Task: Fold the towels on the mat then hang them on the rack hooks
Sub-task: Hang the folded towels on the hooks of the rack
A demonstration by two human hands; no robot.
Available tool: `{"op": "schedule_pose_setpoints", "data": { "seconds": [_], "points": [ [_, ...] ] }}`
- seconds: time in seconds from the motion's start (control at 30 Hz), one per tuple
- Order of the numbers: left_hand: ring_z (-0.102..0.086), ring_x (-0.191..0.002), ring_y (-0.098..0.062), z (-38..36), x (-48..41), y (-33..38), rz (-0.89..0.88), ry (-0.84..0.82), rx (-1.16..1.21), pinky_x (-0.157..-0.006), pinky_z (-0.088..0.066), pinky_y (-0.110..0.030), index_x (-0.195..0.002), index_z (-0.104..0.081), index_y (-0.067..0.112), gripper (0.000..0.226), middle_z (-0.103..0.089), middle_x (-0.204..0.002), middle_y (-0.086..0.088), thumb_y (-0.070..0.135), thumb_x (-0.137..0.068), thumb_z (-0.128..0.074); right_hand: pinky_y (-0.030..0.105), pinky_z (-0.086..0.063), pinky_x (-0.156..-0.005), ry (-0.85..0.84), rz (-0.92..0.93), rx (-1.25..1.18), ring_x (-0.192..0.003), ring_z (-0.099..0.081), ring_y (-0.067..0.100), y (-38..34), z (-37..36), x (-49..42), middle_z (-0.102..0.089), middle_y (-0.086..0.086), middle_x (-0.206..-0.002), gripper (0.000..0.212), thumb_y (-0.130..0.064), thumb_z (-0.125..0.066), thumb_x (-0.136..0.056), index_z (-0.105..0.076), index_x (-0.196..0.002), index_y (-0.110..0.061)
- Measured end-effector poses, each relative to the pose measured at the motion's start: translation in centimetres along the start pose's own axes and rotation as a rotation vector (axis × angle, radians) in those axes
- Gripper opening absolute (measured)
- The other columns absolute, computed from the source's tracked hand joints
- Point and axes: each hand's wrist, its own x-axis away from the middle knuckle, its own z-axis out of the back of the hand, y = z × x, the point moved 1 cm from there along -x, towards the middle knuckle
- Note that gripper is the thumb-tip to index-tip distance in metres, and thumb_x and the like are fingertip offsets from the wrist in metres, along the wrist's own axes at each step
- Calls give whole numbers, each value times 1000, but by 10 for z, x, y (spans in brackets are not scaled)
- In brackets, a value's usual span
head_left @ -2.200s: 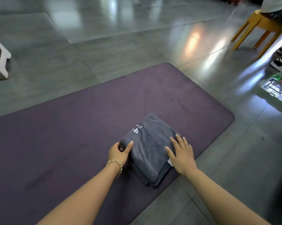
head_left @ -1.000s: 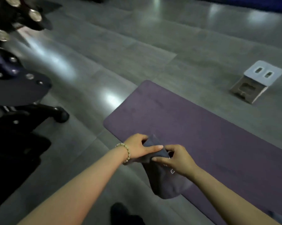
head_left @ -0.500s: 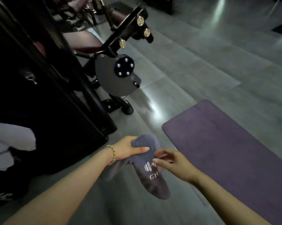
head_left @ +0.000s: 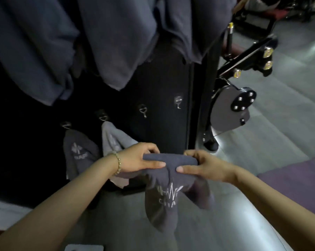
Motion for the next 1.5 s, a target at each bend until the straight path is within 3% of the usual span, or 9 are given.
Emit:
{"op": "schedule_pose_setpoints", "data": {
  "seconds": [0.17,0.33,0.47,0.7,0.87,1.07,1.27,1.37,1.5],
  "points": [
    [-56,-72,-12,35,36,-53,-36,279,414,-69,-48,-24,-102,-49,23,29,-56,-78,-10,40,-81,-59,18,-49,-74,147,166,-155,-84,-58,4,-37,-17,-51,-62,-9,-92,18,-21,-62,-86,-59,-104,-18],
    [-62,-86,6,49,33,-65,-58,318,663,-83,-49,-12,-86,-63,21,16,-68,-82,18,31,-89,-51,12,-50,-75,62,77,-302,-91,-67,2,-49,-18,-76,-74,-7,-96,21,-40,-66,-71,-78,-87,-32],
    [-63,-90,9,55,18,-72,-101,337,454,-78,-44,-5,-88,-69,20,8,-71,-85,21,16,-84,-65,14,-51,-80,55,117,-1,-98,-67,5,-48,-9,-88,-74,-5,-100,23,-41,-70,-73,-78,-92,-29],
    [-59,-86,17,65,-43,-66,-267,768,236,-80,-42,-2,-98,-72,13,15,-67,-91,16,11,-84,-70,7,-39,-64,560,441,638,-63,-57,-8,-38,18,-141,-60,-20,-68,21,-33,-65,-88,-77,-92,-16],
    [-62,-100,-4,72,-85,-85,-205,887,28,-93,-46,-15,-107,-72,14,20,-70,-106,2,16,-88,-66,37,-53,-70,648,403,827,-78,-67,25,-24,23,-178,-71,6,-85,28,-43,-57,-90,-76,-100,-25],
    [-59,-97,-10,47,-96,-116,-50,916,-240,-79,-42,-15,-128,-58,33,39,-59,-106,3,40,-89,-60,30,-42,-64,740,227,765,-78,-58,14,3,10,-195,-56,-8,-84,32,-48,-46,-96,-72,-100,-32],
    [-47,-98,-23,29,-103,-124,-29,1058,-650,-80,-42,-35,-121,-63,25,58,-56,-105,-5,58,-74,-58,31,-34,-88,894,359,803,-106,-43,20,23,-2,-198,-50,3,-114,43,-56,-46,-89,-71,-110,-28],
    [-42,-91,-22,13,-104,-123,10,1114,-815,-77,-33,-32,-115,-65,18,64,-56,-100,-8,55,-64,-65,28,-28,-86,862,343,905,-107,-37,16,29,-13,-196,-49,3,-122,53,-59,-42,-89,-64,-122,-24],
    [-66,-85,-25,-15,-105,-129,22,1073,-799,-73,-54,-33,-107,-68,7,56,-69,-93,-6,31,-60,-86,17,-28,-98,736,363,502,-117,-40,6,38,-23,-193,-45,-6,-129,57,-54,-45,-89,-54,-134,-21]
  ]
}}
